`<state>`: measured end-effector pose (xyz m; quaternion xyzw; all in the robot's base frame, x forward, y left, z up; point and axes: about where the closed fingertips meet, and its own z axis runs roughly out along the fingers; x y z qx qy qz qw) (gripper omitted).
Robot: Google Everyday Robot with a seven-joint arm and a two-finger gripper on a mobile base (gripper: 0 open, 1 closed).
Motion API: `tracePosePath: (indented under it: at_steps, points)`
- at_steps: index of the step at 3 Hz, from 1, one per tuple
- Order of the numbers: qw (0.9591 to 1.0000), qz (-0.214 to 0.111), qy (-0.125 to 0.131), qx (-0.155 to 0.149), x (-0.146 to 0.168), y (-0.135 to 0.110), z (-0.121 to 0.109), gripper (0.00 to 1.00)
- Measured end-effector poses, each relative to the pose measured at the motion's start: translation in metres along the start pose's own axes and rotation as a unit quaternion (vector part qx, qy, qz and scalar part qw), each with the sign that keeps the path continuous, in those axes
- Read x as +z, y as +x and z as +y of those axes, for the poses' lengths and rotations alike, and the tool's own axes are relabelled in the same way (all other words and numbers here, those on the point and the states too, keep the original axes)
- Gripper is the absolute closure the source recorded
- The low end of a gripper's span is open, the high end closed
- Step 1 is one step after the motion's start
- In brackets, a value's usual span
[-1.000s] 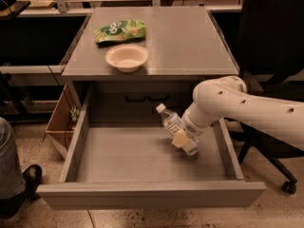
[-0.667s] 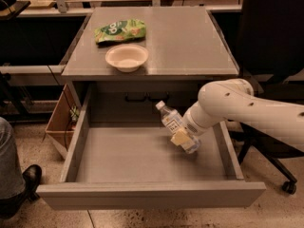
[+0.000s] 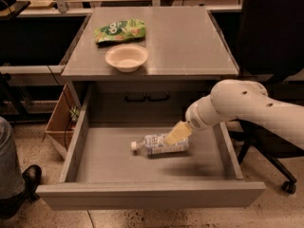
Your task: Place blue plastic bottle into top drawer
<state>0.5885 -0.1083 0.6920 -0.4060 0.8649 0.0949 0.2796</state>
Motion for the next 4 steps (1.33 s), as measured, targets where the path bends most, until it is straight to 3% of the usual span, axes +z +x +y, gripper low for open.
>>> tracePosePath:
  at_steps: [1, 2, 3, 4]
  points:
    - [0.9998, -0.022, -0.003, 0.004, -0.006, -0.01, -0.001, 0.0]
    - [0.9982, -0.058, 0.007, 0.018, -0.046, -0.025, -0.01, 0.0]
    - [0.9947, -0.092, 0.029, 0.033, -0.117, -0.034, -0.029, 0.0]
    - [0.9941, -0.097, 0.031, 0.038, -0.125, -0.035, -0.032, 0.0]
